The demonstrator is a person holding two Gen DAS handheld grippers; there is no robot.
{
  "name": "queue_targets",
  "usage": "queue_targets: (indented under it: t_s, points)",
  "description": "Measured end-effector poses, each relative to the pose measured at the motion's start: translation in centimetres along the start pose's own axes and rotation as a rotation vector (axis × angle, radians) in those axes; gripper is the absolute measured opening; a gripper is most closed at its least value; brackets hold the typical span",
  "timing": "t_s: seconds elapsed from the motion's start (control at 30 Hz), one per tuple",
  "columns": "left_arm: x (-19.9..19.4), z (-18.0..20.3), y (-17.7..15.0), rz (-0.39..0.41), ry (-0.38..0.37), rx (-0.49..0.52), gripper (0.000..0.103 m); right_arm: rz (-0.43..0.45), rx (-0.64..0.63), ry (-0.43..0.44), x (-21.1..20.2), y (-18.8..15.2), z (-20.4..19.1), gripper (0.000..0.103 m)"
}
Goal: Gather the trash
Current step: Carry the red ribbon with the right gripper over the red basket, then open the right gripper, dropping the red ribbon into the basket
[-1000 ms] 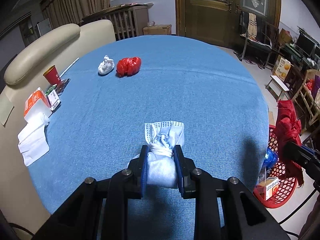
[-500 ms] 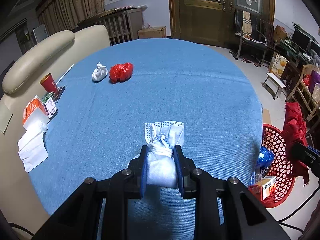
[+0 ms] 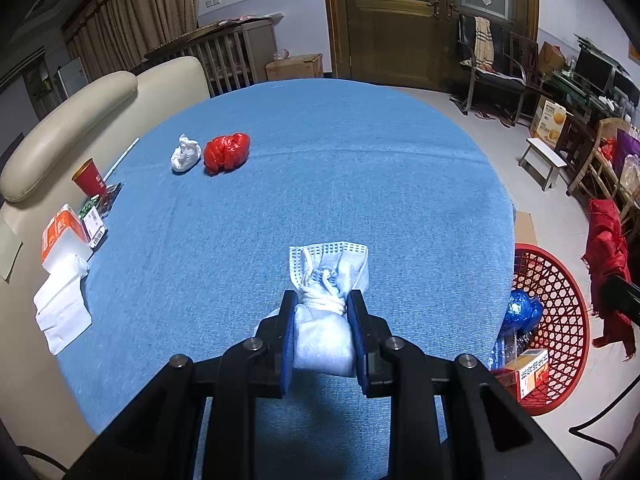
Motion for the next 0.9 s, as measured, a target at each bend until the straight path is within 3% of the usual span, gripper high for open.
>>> queue_targets:
  t_s: [0.5, 0.9]
  points:
    - [-0.7, 3.0, 1.3, 0.027, -0.022, 0.07, 0.026, 0.038, 0.023, -0.051, -2.6, 0.7, 3.1, 0.036]
    - [-2.2, 7.9, 2.6, 0.057, -0.086, 0.152, 0.026, 0.026, 0.056, -0.12, -3.8, 0.3, 7.0, 0.036]
Point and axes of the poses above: each gripper's, at about its wrist camera, not at the fingertips, and x roughly the way its jaws point, z to its right, y to its top, the point moved 7 cm from there along x, roughly the way its jaws point, and after that the axes turned 7 degrees about y, right-handed, at the moved point
